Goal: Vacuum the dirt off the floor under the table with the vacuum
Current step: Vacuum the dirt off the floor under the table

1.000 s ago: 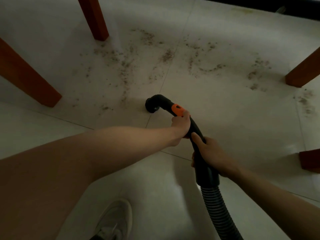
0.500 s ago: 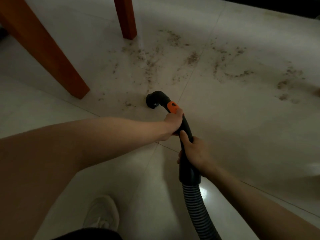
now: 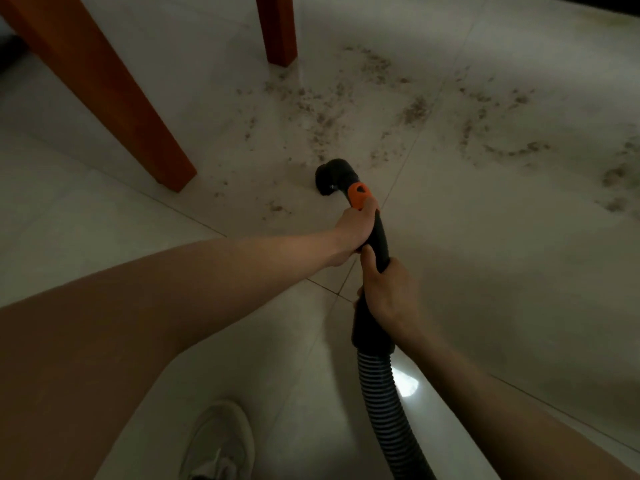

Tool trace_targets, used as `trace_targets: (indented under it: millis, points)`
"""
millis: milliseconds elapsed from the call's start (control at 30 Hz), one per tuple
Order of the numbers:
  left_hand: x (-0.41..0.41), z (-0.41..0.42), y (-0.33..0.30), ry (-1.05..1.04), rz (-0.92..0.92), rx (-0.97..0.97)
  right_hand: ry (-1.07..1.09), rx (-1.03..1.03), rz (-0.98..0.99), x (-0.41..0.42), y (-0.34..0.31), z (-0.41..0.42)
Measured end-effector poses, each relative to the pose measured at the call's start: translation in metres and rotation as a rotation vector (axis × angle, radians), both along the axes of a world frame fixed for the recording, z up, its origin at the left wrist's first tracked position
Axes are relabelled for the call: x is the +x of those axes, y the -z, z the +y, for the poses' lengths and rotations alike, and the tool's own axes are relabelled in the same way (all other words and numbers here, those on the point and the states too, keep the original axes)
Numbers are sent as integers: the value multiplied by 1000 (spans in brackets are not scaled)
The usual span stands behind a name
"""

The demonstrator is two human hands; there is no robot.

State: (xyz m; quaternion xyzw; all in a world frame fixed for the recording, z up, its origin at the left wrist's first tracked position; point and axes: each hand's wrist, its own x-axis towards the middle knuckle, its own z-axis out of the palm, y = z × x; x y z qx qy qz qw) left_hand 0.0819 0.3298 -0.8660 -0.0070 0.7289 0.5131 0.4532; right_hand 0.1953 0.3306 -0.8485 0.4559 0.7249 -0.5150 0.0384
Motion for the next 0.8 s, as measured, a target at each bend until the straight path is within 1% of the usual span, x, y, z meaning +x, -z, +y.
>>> trace_targets:
  millis: [100,300,467,567,800]
  points:
    - [-13,3,-7,12,-23,16,-12,13,7,-15,3,7]
    - [-23,10,-18,18,-39,10,-14,-42,90,-25,0,20]
    - [4,2,-7,5,-66,-3,-80,9,42,6,7,19]
    - [26,1,3,-30,-47,-33,-121,42,0,31,10,17]
    - [66,1,5,-28,-37,-75,-58,-29,-15,70,6,18]
